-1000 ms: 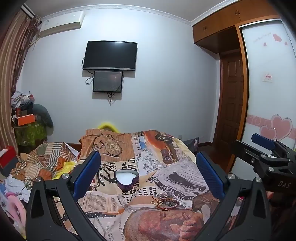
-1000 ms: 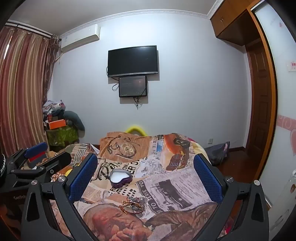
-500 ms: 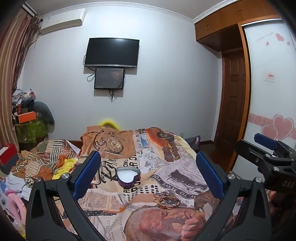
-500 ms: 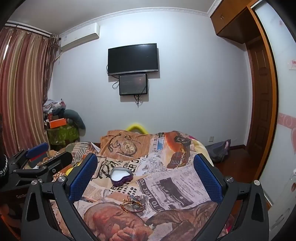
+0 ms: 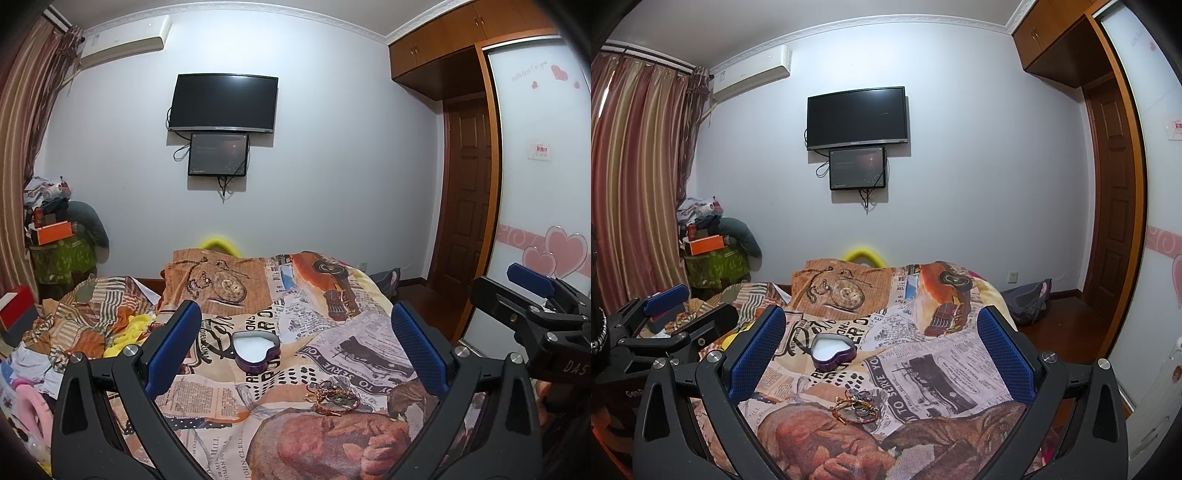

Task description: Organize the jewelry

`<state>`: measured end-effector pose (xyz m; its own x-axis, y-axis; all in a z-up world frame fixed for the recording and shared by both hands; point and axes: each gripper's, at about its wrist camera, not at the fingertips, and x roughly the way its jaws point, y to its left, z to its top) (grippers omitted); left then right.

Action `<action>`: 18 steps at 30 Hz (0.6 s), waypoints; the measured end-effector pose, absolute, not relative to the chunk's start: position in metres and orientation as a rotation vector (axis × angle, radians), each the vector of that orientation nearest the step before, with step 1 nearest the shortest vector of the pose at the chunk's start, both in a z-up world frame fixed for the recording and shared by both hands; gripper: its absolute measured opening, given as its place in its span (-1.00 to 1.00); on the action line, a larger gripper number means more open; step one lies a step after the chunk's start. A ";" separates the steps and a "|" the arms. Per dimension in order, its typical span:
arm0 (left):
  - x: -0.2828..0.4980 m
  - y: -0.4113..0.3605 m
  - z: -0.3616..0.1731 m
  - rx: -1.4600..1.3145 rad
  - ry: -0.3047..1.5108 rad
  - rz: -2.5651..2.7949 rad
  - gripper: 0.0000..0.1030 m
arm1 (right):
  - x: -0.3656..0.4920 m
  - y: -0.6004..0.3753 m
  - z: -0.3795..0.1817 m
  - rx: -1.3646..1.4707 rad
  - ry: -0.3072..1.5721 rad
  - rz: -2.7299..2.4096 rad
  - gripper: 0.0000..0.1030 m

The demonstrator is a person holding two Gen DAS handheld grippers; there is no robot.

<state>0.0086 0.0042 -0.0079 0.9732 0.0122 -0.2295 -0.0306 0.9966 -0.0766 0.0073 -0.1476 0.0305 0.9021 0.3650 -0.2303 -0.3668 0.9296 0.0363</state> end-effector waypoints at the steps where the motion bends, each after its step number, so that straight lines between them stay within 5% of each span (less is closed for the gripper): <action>1: 0.009 0.004 -0.008 -0.081 0.232 0.022 1.00 | 0.008 -0.148 0.030 -0.009 0.236 0.378 1.00; 18: 0.007 0.000 -0.007 -0.071 0.230 0.017 1.00 | 0.009 -0.147 0.028 -0.003 0.251 0.384 1.00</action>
<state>0.0066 0.0004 -0.0071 0.9736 0.0090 -0.2281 -0.0252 0.9973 -0.0683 0.0095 -0.1475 0.0284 0.8968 0.3699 -0.2426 -0.3707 0.9277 0.0443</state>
